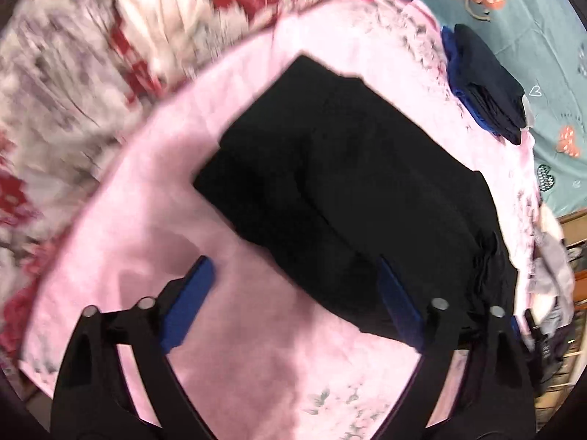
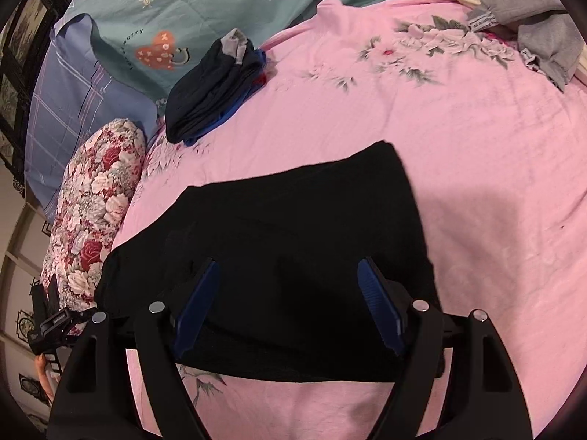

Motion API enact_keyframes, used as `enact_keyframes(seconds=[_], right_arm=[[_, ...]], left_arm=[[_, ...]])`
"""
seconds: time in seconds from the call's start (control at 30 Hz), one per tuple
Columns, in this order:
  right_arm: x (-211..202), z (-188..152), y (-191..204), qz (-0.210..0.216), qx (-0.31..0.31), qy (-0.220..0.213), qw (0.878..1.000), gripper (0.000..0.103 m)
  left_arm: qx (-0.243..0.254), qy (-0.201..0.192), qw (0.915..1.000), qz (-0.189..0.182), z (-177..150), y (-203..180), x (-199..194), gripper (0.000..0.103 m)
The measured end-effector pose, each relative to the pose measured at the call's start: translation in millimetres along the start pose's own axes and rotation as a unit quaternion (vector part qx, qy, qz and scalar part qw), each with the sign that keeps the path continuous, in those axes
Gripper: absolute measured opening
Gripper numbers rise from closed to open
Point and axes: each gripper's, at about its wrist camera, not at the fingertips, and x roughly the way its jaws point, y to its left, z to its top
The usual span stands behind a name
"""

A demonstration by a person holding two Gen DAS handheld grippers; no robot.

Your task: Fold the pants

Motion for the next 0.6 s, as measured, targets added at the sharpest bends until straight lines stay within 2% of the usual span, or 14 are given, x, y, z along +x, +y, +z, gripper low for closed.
enact_keyframes(seconds=[0.2,0.37,0.4,0.43,0.5,0.6], right_arm=[[-3.6,-2.8,-9.7,0.001,0.012,-0.003,1.0,0.078],[-2.6,-3.4,-16.5,0.006,0.021,-0.004,1.0,0.078],[-2.0,-3.2,-16.9,0.007,0.021,-0.003,1.0,0.078],[-1.9,-3.1,-16.7,0.009,0.022,-0.003,1.0,0.078],[-3.1,-3.9,-15.2,0.011,0.019,-0.005,1.0,0.078],[-8.2,-5.7,-15.1,0.018,0.014,-0.01,1.0,0.078]], left_arm=[[0.02,0.015,0.9997,0.003,5.0,-17.6,10.0,0.074],[0.004,0.016,0.9997,0.02,28.0,-22.9,23.2,0.068],[-0.001,0.013,0.9994,0.031,31.6,-25.7,24.9,0.046],[0.008,0.01,0.9986,0.052,33.1,-31.0,26.3,0.036],[0.025,0.001,0.9972,0.07,30.8,-41.3,24.3,0.024],[0.097,-0.046,0.9897,0.095,21.1,-76.9,3.0,0.017]])
